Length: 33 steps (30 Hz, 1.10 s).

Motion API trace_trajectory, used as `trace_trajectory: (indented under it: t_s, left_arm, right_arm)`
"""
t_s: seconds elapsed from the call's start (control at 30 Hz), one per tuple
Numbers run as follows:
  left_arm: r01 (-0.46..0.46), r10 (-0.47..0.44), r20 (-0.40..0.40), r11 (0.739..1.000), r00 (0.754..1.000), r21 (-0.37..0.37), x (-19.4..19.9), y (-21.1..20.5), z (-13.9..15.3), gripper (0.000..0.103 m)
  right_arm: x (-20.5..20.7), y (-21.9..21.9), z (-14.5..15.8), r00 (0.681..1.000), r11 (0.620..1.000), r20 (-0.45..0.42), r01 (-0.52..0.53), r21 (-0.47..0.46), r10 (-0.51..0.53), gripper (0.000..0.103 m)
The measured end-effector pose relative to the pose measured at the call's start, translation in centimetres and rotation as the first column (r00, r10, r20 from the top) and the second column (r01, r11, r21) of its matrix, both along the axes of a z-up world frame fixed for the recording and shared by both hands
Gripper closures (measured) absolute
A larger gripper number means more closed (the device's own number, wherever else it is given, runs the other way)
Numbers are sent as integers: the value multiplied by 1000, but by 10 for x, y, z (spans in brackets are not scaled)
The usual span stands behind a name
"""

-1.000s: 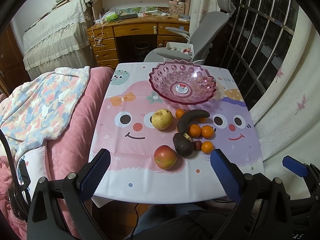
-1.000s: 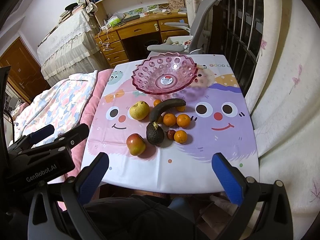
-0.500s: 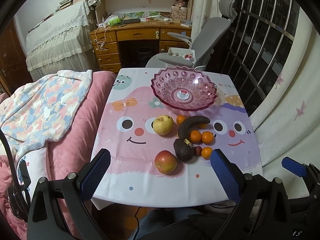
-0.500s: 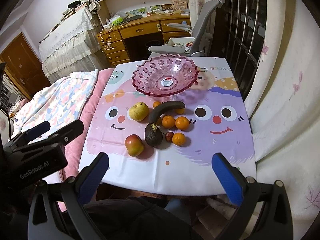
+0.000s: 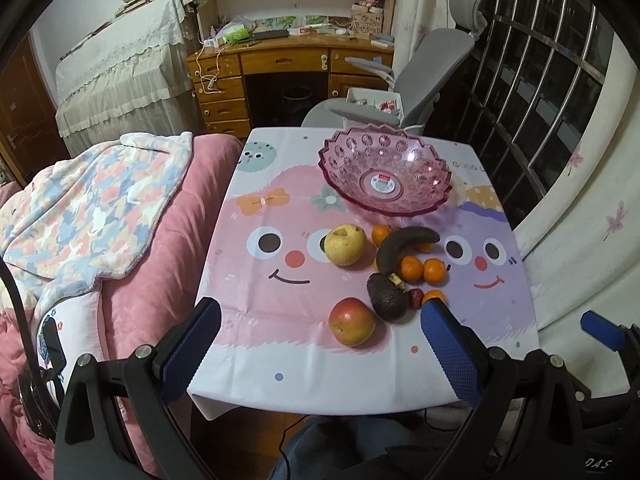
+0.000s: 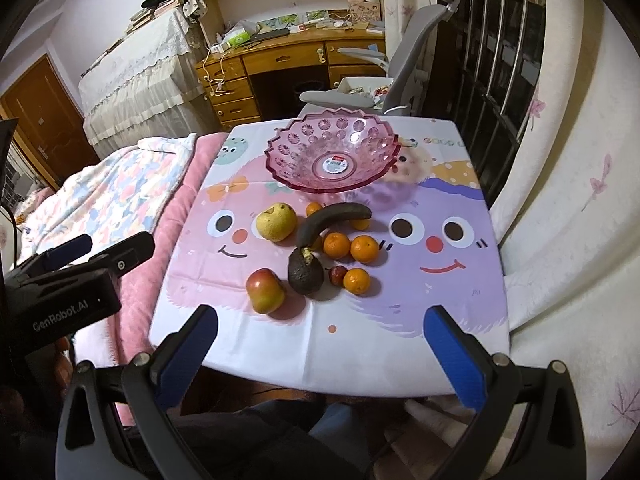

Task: Organize fruits
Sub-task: 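Move the left tool to the red apple while the right tool approaches a mandarin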

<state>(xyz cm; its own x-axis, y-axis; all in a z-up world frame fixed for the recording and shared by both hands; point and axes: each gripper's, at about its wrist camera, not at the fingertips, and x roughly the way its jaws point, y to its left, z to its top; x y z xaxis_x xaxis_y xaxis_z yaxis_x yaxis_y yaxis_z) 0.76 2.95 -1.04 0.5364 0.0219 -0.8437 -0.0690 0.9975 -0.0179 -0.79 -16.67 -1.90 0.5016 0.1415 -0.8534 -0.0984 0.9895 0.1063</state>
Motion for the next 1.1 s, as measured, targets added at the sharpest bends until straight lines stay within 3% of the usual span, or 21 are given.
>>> trace_trajectory:
  t_s: [0.33, 0.7, 0.87, 1.1]
  left_arm:
    - [98, -98, -115, 995, 989, -4, 22, 15, -39, 3]
    - [233, -244, -266, 970, 933, -74, 59, -2, -106, 3]
    - [233, -249, -346, 969, 905, -89, 76, -14, -134, 3]
    - [169, -190, -468, 982, 863, -85, 103, -30, -177, 3]
  right_arm:
    - [-7, 22, -26, 999, 992, 38, 13, -126, -9, 0]
    - [-8, 31, -78, 999, 961, 43, 37, -275, -26, 0]
    - [5, 23, -106, 1000, 955, -4, 16, -295, -18, 6]
    - [32, 6, -143, 997, 957, -63, -67, -284, 51, 10]
